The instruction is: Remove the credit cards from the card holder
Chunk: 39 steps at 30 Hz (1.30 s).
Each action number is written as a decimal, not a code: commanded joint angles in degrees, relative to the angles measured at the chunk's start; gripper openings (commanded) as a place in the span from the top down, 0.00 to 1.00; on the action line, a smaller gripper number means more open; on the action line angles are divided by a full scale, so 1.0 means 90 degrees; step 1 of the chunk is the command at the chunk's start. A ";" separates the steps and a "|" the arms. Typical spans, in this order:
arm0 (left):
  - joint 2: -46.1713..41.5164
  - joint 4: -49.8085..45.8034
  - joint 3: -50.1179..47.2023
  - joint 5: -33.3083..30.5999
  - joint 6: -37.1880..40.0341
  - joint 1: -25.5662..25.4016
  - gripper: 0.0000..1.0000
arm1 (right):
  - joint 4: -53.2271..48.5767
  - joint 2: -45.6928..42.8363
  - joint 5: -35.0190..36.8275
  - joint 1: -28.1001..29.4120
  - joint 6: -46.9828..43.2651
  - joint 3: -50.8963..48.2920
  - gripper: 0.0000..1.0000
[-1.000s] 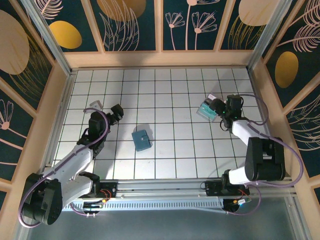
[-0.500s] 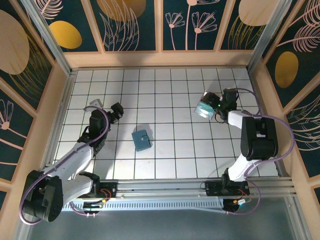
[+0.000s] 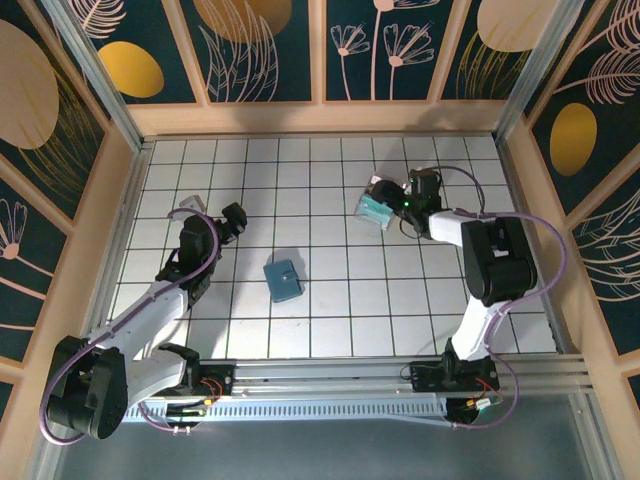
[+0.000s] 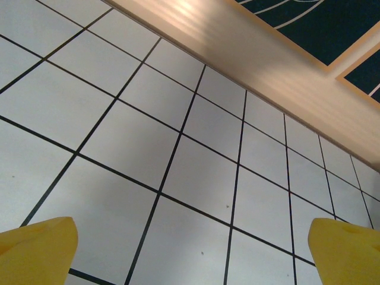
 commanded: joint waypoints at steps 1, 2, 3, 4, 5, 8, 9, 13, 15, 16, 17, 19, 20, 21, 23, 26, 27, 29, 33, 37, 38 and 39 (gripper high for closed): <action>0.0009 -0.0124 0.0192 -0.0079 -0.0095 -0.0019 0.01 | 0.0067 0.0275 -0.0157 0.0035 0.0035 0.0375 0.06; 0.0000 -0.0134 0.0187 -0.0098 -0.0103 -0.0019 0.01 | 0.0010 0.0362 -0.0160 0.0039 -0.0051 0.0504 0.06; -0.0010 -0.0143 0.0183 -0.0119 -0.0155 -0.0020 0.01 | -0.0087 0.0459 -0.0186 0.0035 -0.0136 0.0663 0.06; -0.0021 -0.0157 0.0190 -0.0138 -0.0174 -0.0019 0.01 | -0.0181 0.0570 -0.0263 0.0040 -0.0215 0.0847 0.06; -0.0020 -0.0149 0.0184 -0.0121 -0.0171 -0.0024 0.01 | -0.0197 0.0638 -0.0343 0.0044 -0.0254 0.0941 0.06; -0.0001 -0.0175 0.0220 -0.0110 -0.0164 -0.0019 0.01 | -0.0100 0.0790 -0.0541 0.0044 -0.0276 0.1138 0.05; 0.0007 -0.0185 0.0239 -0.0101 -0.0158 -0.0019 0.01 | -0.0098 0.0807 -0.0574 0.0044 -0.0267 0.1195 0.06; -0.0025 -0.0222 0.0318 0.0012 -0.0167 -0.0020 0.01 | -0.0287 0.0706 -0.0421 0.0045 -0.0306 0.1264 0.05; -0.0057 -0.0323 0.0348 0.0018 -0.0174 -0.0019 0.01 | -0.0553 0.0562 -0.0184 0.0036 -0.0369 0.1257 0.04; -0.0073 -0.0369 0.0356 0.0018 -0.0183 -0.0019 0.01 | -0.0681 0.0474 -0.0074 0.0031 -0.0398 0.1244 0.04; -0.0088 -0.0468 0.0377 -0.0027 -0.0234 -0.0020 0.01 | -0.0793 0.0356 0.0069 0.0036 -0.0435 0.1188 0.03; -0.0098 -0.0656 0.0386 -0.0028 -0.0404 -0.0019 0.01 | -0.0916 0.0061 0.0300 0.0040 -0.0451 0.1019 0.03; -0.0096 -0.0721 0.0401 0.0083 -0.0433 -0.0019 0.01 | -0.0973 -0.0123 0.0429 0.0039 -0.0460 0.0908 0.03; -0.0094 -0.0835 0.0422 0.0193 -0.0506 -0.0020 0.01 | -0.1029 -0.0314 0.0536 0.0035 -0.0460 0.0792 0.03; -0.0053 -0.1030 0.0460 0.0556 -0.0628 -0.0019 0.02 | -0.1156 -0.0636 0.0726 0.0044 -0.0451 0.0568 0.03; -0.0029 -0.1363 0.0403 0.1169 -0.0953 -0.0089 0.04 | -0.1472 -0.1124 0.1044 0.0085 -0.0440 0.0297 0.03; -0.0049 -0.1488 0.0379 0.1275 -0.1060 -0.0201 0.05 | -0.1559 -0.1301 0.1145 0.0125 -0.0450 0.0190 0.03; -0.0074 -0.1747 0.0357 0.1371 -0.1218 -0.0492 0.06 | -0.1658 -0.1609 0.1324 0.0212 -0.0470 -0.0029 0.03; -0.0098 -0.2103 0.0192 0.1603 -0.1676 -0.0998 0.13 | -0.1929 -0.2082 0.1500 0.0414 -0.0482 -0.0345 0.05; -0.0043 -0.2211 -0.0065 0.1822 -0.2040 -0.1376 0.24 | -0.2158 -0.2445 0.1888 0.0709 -0.0470 -0.0524 0.06; 0.0000 -0.2226 -0.0131 0.1868 -0.2124 -0.1472 0.27 | -0.2199 -0.2525 0.1943 0.0781 -0.0470 -0.0556 0.06; 0.0053 -0.2226 -0.0194 0.1912 -0.2206 -0.1552 0.29 | -0.2235 -0.2594 0.1989 0.0841 -0.0460 -0.0581 0.06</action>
